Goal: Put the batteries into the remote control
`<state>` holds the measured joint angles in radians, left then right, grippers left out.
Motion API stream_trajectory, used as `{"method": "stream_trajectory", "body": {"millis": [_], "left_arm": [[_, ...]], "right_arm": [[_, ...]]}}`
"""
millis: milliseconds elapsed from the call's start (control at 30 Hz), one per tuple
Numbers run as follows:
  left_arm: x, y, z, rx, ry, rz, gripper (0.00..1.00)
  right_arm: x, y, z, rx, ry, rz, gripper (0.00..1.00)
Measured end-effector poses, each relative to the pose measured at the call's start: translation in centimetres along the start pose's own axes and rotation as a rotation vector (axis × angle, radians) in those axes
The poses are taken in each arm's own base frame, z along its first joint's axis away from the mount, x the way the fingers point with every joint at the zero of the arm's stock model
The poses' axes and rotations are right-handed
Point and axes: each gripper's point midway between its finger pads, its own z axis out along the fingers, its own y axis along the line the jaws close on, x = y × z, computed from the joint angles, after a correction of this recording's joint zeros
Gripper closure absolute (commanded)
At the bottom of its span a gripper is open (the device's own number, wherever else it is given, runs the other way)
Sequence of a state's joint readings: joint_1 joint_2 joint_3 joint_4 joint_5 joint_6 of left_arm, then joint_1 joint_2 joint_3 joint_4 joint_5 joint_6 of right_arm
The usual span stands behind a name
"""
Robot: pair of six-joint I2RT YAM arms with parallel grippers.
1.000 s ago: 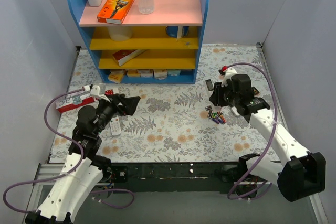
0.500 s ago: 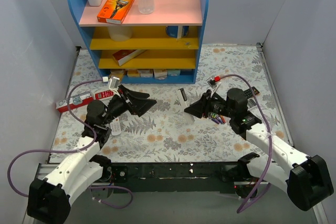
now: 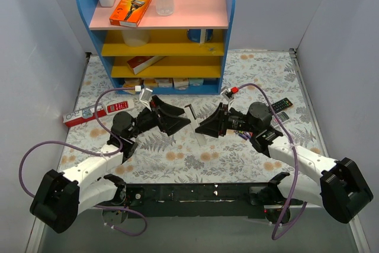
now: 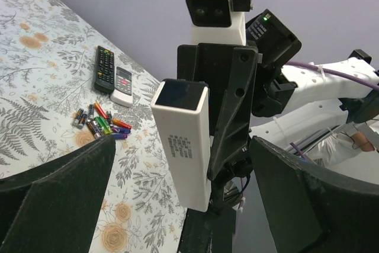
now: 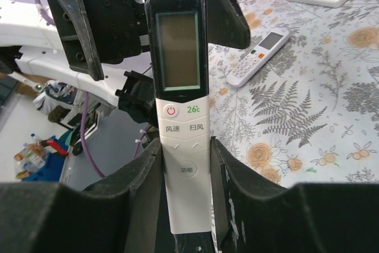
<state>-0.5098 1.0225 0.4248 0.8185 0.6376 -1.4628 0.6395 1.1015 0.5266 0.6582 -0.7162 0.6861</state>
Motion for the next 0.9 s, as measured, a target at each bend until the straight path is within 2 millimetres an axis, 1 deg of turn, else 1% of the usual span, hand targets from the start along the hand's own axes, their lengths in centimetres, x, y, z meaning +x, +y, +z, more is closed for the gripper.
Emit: {"method": "stream_trajectory", "body": {"millis": [133,267,300,367,400,433,500,533,567,633,667,733,767,833,900], "left_arm": [[0.4,-0.2,0.5,0.027,0.007,0.006,0.03],[0.9,-0.2,0.8,0.041,0.016,-0.001,0.17],[1.0,-0.1,0.9,0.044,0.018,-0.004,0.25],[1.2,-0.1,1.0,0.050,0.023,-0.014,0.37],[1.2,-0.2,1.1,0.054,0.024,-0.018,0.49],[1.3,-0.2,1.1,0.059,0.024,-0.022,0.57],[1.3,-0.5,1.0,0.071,0.023,-0.027,0.68],[1.3,-0.7,1.0,0.078,0.021,-0.026,0.79],[1.2,-0.9,1.0,0.084,0.020,-0.029,0.83],[1.2,-1.3,0.9,0.087,0.020,-0.043,0.96],[1.1,-1.3,0.8,0.081,0.016,-0.047,0.99],[0.9,-1.1,0.7,0.053,0.007,-0.057,1.00],[0.8,-0.7,0.7,0.025,-0.001,-0.063,1.00],[0.8,0.8,0.6,-0.066,-0.012,-0.091,1.00],[0.6,2.4,0.6,-0.160,-0.025,-0.119,1.00]], "right_arm": [[0.4,0.7,0.5,-0.042,0.014,0.010,0.86],[0.7,1.3,0.9,-0.080,0.026,0.018,0.86],[0.8,1.4,1.0,-0.088,0.030,0.020,0.86],[1.0,1.5,1.2,-0.099,0.036,0.027,0.85],[1.1,1.6,1.3,-0.104,0.039,0.031,0.85],[1.2,1.6,1.4,-0.106,0.041,0.033,0.84],[1.5,1.6,1.5,-0.109,0.049,0.041,0.81],[1.5,1.5,1.5,-0.106,0.050,0.045,0.78],[1.5,1.4,1.6,-0.104,0.050,0.045,0.70],[1.5,1.6,1.6,-0.111,0.049,0.035,0.59],[1.5,1.6,1.6,-0.113,0.046,0.032,0.46],[1.3,1.5,1.7,-0.106,0.039,0.021,0.35],[1.4,1.3,1.6,-0.094,0.041,0.019,0.28],[1.5,1.0,1.5,-0.058,0.042,0.007,0.20],[1.2,0.4,1.4,-0.002,0.039,-0.019,0.17]]}}
